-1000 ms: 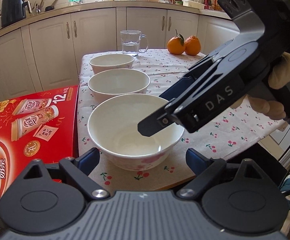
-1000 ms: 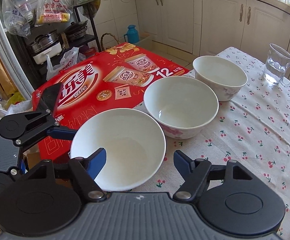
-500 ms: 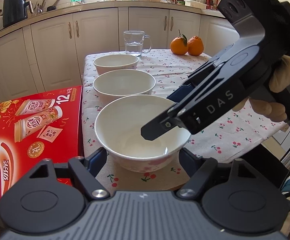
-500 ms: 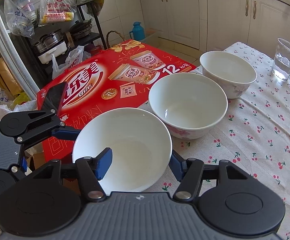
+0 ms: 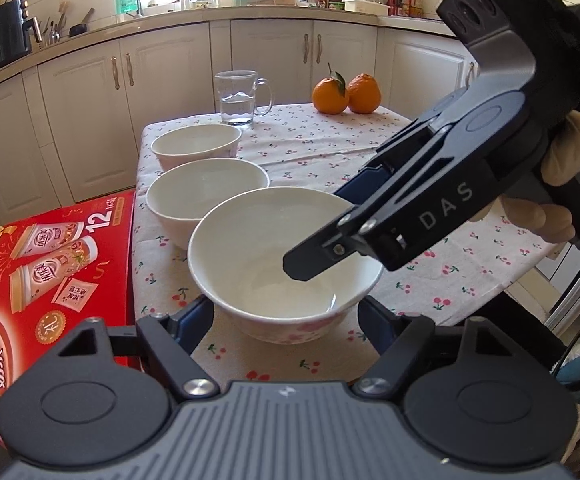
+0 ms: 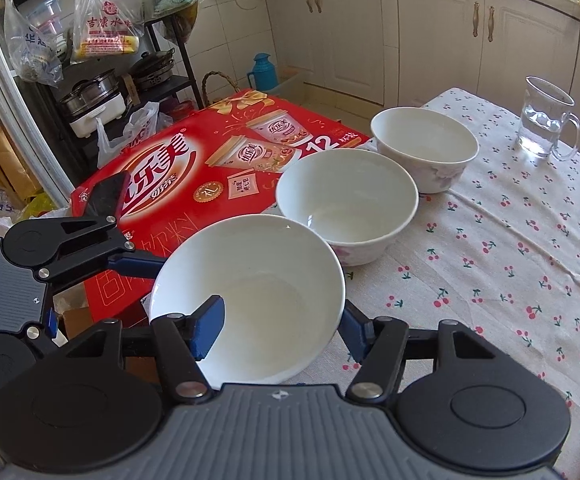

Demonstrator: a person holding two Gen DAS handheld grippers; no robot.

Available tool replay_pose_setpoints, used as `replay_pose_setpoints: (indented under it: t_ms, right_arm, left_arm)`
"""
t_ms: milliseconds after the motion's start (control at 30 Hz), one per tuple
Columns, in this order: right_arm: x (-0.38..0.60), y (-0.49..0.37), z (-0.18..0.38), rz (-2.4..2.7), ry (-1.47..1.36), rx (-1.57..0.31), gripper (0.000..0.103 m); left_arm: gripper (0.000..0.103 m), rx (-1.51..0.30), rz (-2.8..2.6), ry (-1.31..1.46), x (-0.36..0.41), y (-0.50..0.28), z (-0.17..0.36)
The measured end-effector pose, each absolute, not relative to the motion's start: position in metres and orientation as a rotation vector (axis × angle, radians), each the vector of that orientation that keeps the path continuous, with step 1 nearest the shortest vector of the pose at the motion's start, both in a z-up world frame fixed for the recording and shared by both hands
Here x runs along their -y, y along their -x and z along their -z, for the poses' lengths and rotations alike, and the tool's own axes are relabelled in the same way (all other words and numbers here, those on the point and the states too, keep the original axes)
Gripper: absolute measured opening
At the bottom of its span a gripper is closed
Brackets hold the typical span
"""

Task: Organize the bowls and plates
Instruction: 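Carry the bowl with the right tool beside the plate stack, lower and open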

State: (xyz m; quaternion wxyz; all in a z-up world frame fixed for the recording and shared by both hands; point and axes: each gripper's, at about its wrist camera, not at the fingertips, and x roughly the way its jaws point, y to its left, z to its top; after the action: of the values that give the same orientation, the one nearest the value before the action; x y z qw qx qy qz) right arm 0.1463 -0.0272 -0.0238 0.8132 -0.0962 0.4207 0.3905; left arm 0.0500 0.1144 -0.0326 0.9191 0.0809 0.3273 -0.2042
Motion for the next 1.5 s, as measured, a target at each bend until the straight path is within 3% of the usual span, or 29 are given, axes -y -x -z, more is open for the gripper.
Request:
replay_pose_setpoints:
  t_ms: [667,1500]
  right_arm:
    - [0.133,-0.144,0.023,-0.571,0.124,-0.886,0.069]
    - [0.160,-0.157,0.039,-0.523,0.065,-0.896,0.071]
  left_arm:
    - [0.079,-0.649,0.676,-0.229,-0.027,-0.093,0.042]
    - [0.079,-0.672,0.697,-0.246,-0.006,-0.109,0.053]
